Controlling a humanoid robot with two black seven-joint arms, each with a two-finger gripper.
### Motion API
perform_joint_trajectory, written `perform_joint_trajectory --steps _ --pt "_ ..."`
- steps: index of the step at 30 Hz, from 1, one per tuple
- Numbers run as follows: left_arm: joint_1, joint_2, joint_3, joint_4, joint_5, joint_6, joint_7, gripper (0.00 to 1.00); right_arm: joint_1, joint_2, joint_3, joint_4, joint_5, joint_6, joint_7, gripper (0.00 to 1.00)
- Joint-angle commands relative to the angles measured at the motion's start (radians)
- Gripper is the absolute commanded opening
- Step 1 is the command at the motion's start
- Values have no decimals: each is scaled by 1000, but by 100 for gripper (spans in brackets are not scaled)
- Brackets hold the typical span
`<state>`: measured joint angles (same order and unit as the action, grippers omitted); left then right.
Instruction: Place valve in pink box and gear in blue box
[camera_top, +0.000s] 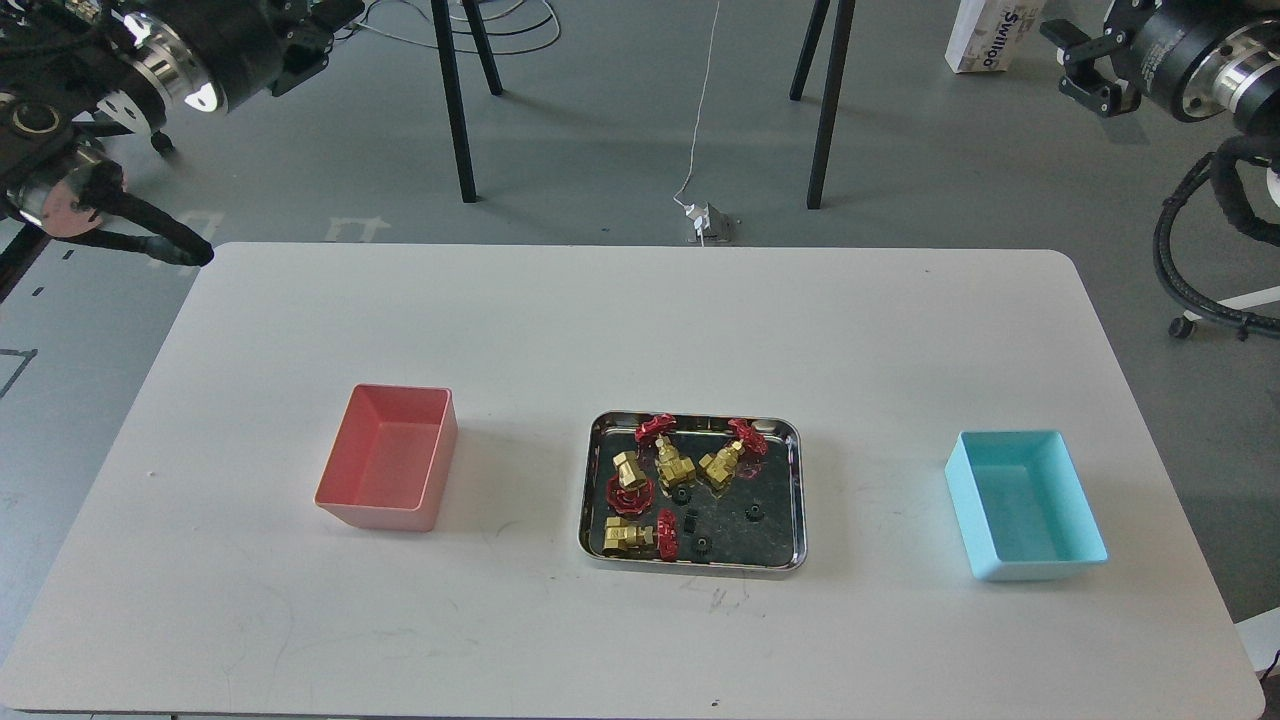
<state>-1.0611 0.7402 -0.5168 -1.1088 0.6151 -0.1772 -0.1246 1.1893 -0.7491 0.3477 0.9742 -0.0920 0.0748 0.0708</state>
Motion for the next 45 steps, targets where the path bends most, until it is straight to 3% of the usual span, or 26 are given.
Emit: perform_joint_trajectory --steps 1,4,12,16,17,22,29,33,37,41,45 --pt "1 1 -26 -8 -3 -1 -45 100 7 2 -1 4 0 -3 0 99" --pt "16 4 -58 -11 -8 -16 -147 100 12 1 -1 6 2 -3 0 99" --pt "23 -8 -134 70 -103 -59 -199 100 15 -3 1 5 2 0 4 99" --pt "35 -10 -124 83 -59 -31 -312 100 18 -10 17 4 0 8 10 99" --pt "46 -8 -115 79 -29 -38 -323 100 18 -12 20 4 -2 10 12 99" --pt "62 -7 -11 -17 235 -12 -339 97 44 -12 20 3 -2 11 12 99" --pt "79 -73 132 -92 812 309 -331 94 69 -15 19 3 -2 0 0 99" --pt "79 -122 198 -92 1072 413 -329 98 85 -24 17 6 -2 2 -3 99" --pt "84 -197 266 -97 1250 420 -316 99 111 -36 14 8 -3 2 -16 99" --pt "85 -219 388 -88 1435 415 -253 99 148 -52 5 8 -14 2 -26 99" --pt "99 -245 489 -50 1499 397 -233 99 168 -56 4 8 -54 2 -34 99"
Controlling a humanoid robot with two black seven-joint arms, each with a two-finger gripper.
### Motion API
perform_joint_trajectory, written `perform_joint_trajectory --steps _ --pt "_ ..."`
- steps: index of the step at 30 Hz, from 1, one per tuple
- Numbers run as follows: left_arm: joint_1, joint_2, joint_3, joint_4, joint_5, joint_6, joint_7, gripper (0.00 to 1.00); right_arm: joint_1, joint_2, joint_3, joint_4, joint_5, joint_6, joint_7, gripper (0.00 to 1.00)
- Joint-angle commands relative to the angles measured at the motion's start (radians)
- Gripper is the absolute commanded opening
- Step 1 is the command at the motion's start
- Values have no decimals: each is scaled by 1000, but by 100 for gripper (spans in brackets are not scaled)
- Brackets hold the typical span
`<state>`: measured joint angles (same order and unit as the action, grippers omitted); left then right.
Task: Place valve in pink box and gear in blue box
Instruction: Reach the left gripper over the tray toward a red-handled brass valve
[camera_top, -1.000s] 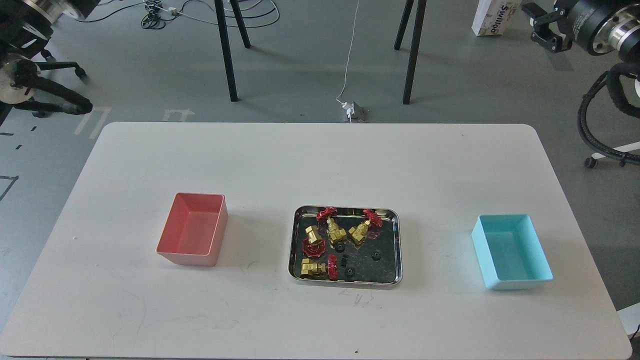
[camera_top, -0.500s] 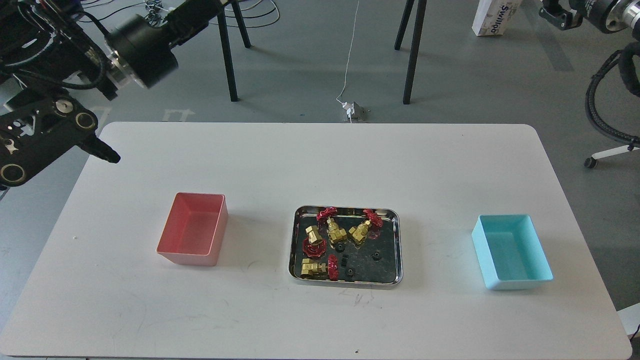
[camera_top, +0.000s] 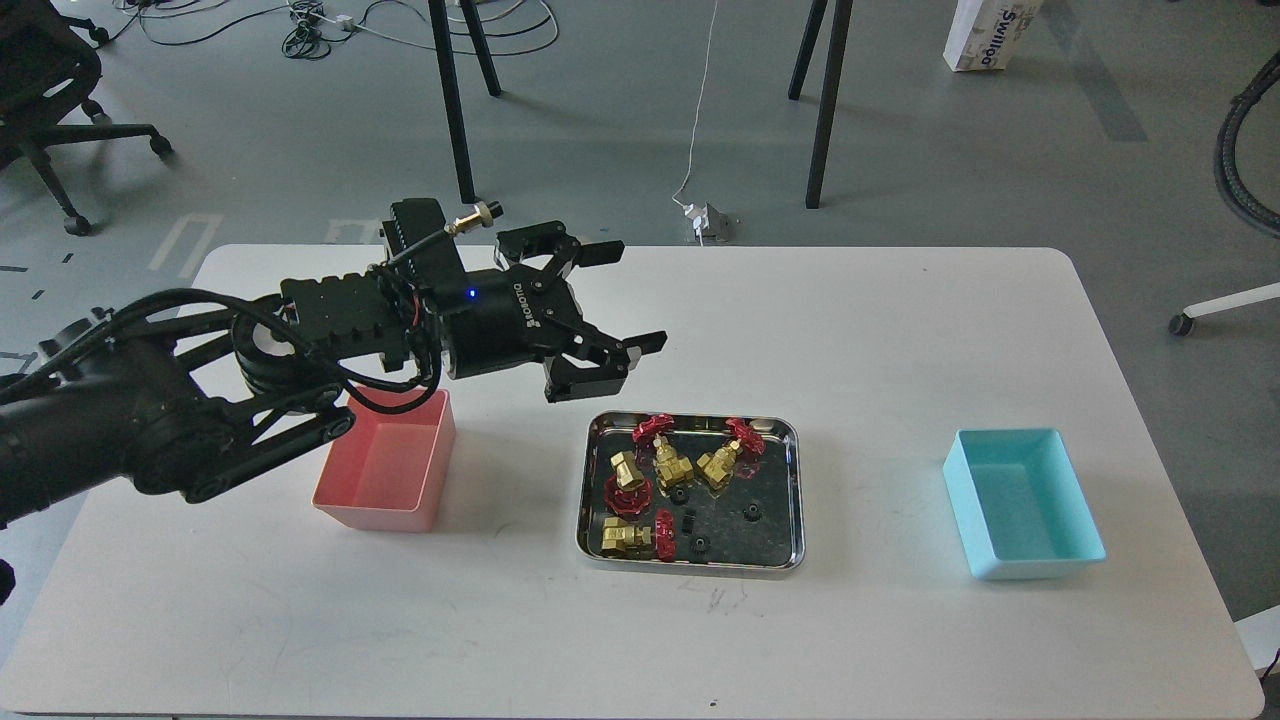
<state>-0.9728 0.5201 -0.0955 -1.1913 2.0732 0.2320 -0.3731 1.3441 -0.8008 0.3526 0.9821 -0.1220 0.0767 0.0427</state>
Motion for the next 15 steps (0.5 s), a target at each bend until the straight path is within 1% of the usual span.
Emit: perform_joint_trajectory --steps 1,6,10,15 --pt "22 -37 77 51 45 -14 22 99 13 -8 0 0 -27 -1 -6 99" --pt "106 -71 83 131 108 -14 28 99 12 -9 -1 1 -30 0 -6 99" --pt "140 -120 83 179 108 -19 26 99 15 -6 -3 0 -30 0 -6 99" --pt "169 -176 80 202 108 -69 26 100 13 -1 -3 -2 -70 -1 -6 99"
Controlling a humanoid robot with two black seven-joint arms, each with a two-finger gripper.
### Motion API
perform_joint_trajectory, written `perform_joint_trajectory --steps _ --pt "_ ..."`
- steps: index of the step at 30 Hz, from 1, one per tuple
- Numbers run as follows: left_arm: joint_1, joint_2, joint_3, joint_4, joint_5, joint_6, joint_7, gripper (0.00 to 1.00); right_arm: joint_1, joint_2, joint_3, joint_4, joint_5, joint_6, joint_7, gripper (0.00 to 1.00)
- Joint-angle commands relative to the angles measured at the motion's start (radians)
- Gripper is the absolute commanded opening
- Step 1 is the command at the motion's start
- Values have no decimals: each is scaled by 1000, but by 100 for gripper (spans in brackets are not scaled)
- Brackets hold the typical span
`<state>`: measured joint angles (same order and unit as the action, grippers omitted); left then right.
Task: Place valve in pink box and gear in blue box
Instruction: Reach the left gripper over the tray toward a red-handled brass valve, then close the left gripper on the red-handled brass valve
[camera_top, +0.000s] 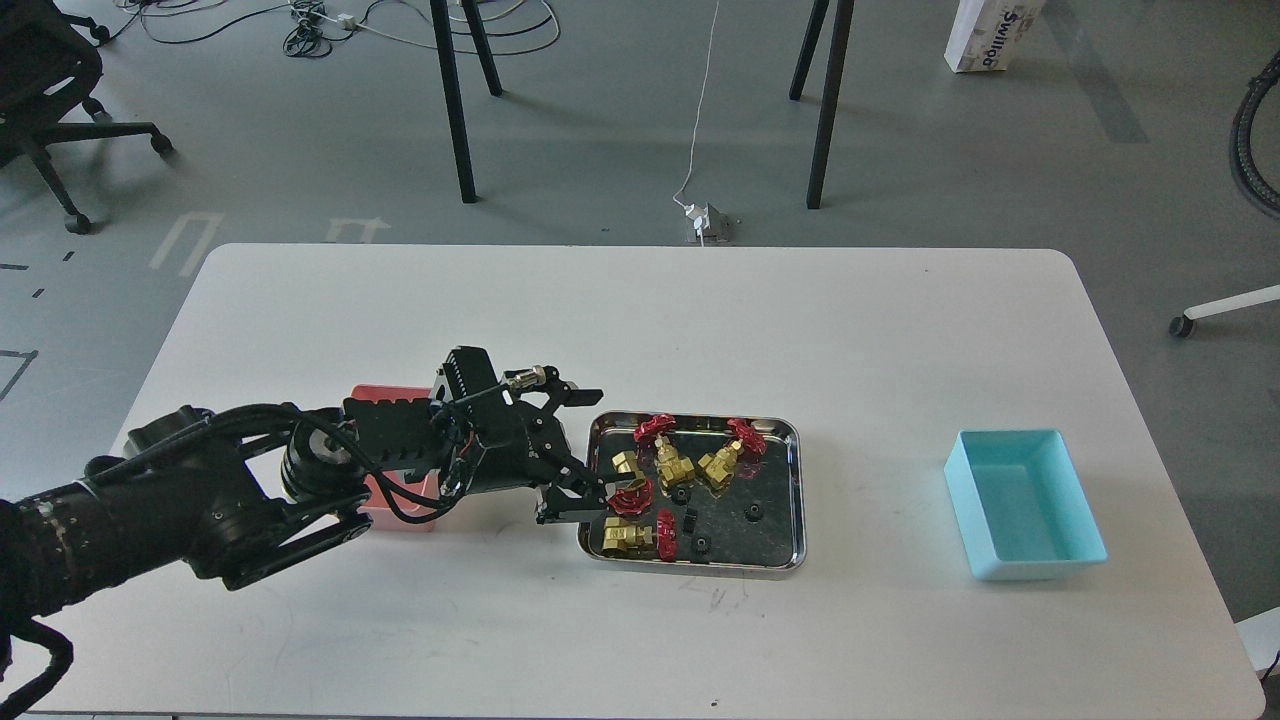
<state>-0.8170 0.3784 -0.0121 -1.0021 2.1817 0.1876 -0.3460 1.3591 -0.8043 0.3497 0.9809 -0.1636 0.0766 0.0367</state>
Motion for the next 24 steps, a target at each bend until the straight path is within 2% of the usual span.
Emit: perform_joint_trajectory --steps 1,6,10,17,24 --pt "18 -42 -5 19 0 -25 -1 100 -3 5 0 -1 -37 -1 0 99" --pt "35 -72 -9 53 -2 -25 -5 99 -5 10 2 -1 -44 -1 0 99" --pt "35 -99 -9 92 -46 -25 -11 94 -8 11 2 -4 -44 -1 0 99" --pt "35 -101 -9 111 -57 -27 -11 80 -9 11 2 -7 -45 -1 2 99" --pt "35 -101 -6 122 -56 -37 -13 60 -11 11 2 -10 -45 -1 2 99"
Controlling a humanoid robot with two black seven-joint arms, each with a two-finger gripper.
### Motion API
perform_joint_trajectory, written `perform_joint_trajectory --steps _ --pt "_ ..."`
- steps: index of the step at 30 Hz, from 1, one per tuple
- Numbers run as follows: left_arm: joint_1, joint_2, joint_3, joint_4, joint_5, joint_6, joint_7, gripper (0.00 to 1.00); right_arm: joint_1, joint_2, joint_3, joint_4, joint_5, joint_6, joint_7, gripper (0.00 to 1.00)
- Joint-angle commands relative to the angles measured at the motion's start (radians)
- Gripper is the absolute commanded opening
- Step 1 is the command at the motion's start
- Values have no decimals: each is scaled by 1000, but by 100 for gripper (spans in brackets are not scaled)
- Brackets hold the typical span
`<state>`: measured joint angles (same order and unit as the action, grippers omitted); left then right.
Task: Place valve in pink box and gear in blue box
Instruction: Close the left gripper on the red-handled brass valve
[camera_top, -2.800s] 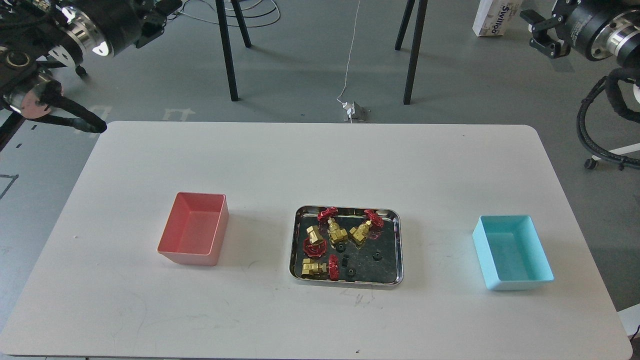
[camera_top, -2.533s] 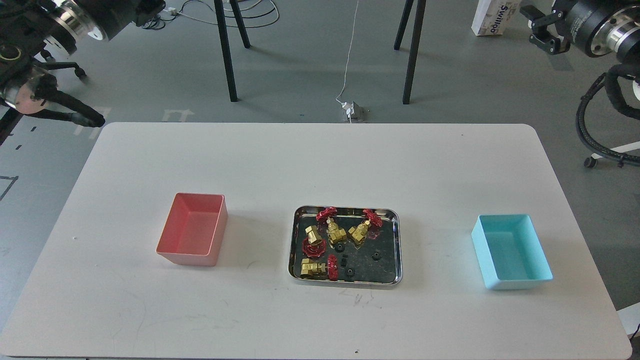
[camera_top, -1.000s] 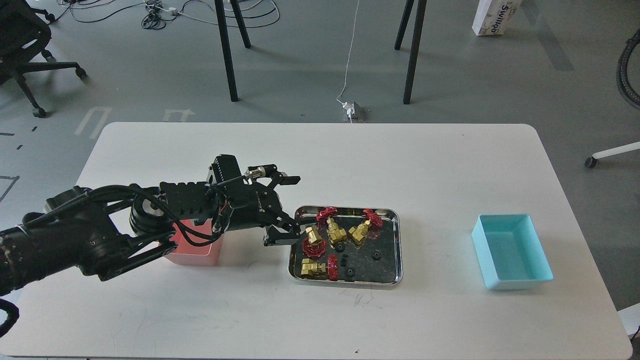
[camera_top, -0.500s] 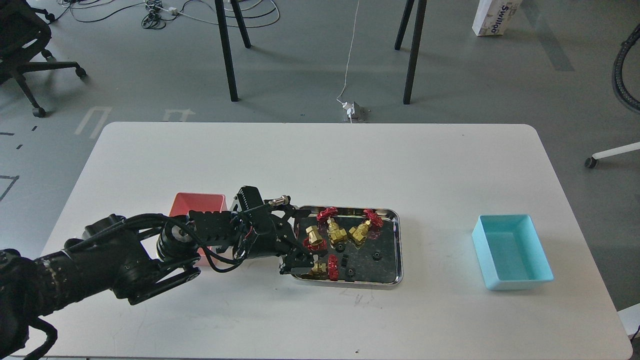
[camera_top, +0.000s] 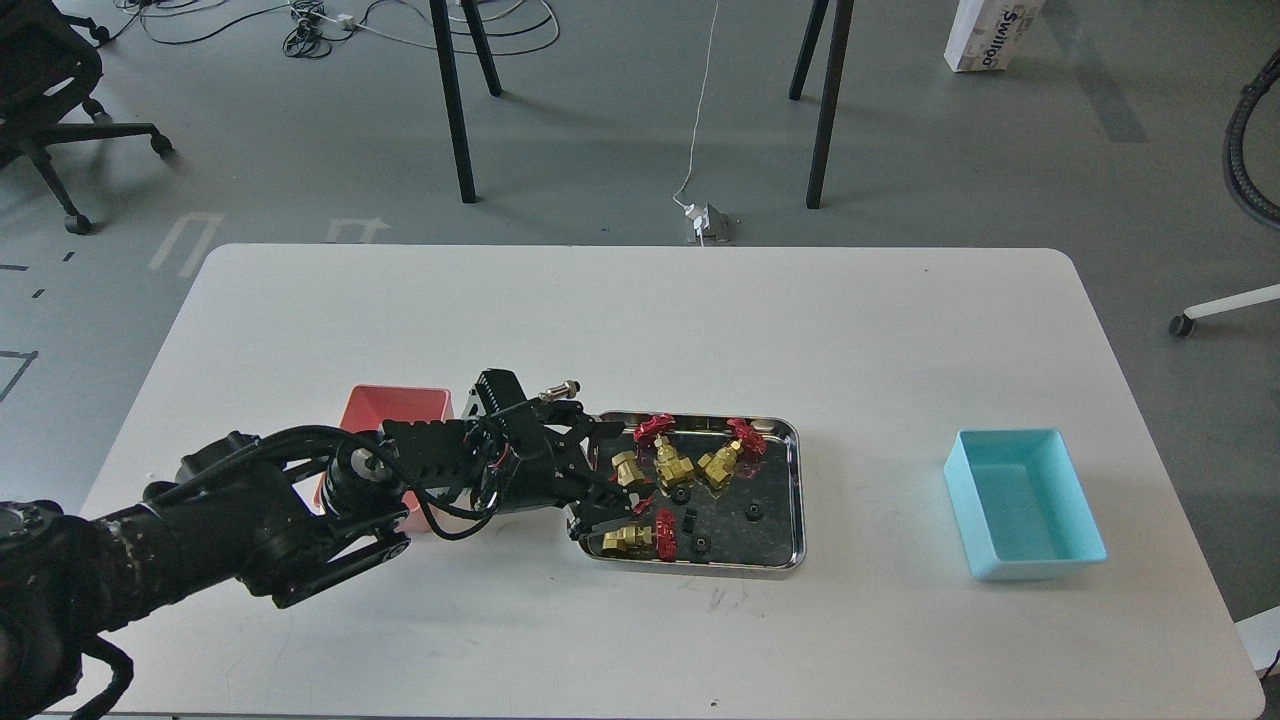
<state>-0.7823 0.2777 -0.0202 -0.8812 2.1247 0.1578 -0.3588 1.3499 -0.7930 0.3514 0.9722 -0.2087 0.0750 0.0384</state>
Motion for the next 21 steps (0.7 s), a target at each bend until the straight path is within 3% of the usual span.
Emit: perform_joint_trajectory --steps 1,9,14,21 --pt "2 0 2 1 3 -12 0 57 -2 0 0 -1 0 0 0 99" --pt "2 -2 0 -1 4 -30 0 38 -5 1 -2 -18 -1 -1 0 99" --pt "0 -2 -18 -15 -2 -86 12 26 -8 9 -3 -27 -2 -1 0 99" --pt "-3 15 -86 -54 -74 -89 14 25 -9 9 -5 -41 -2 -1 0 99"
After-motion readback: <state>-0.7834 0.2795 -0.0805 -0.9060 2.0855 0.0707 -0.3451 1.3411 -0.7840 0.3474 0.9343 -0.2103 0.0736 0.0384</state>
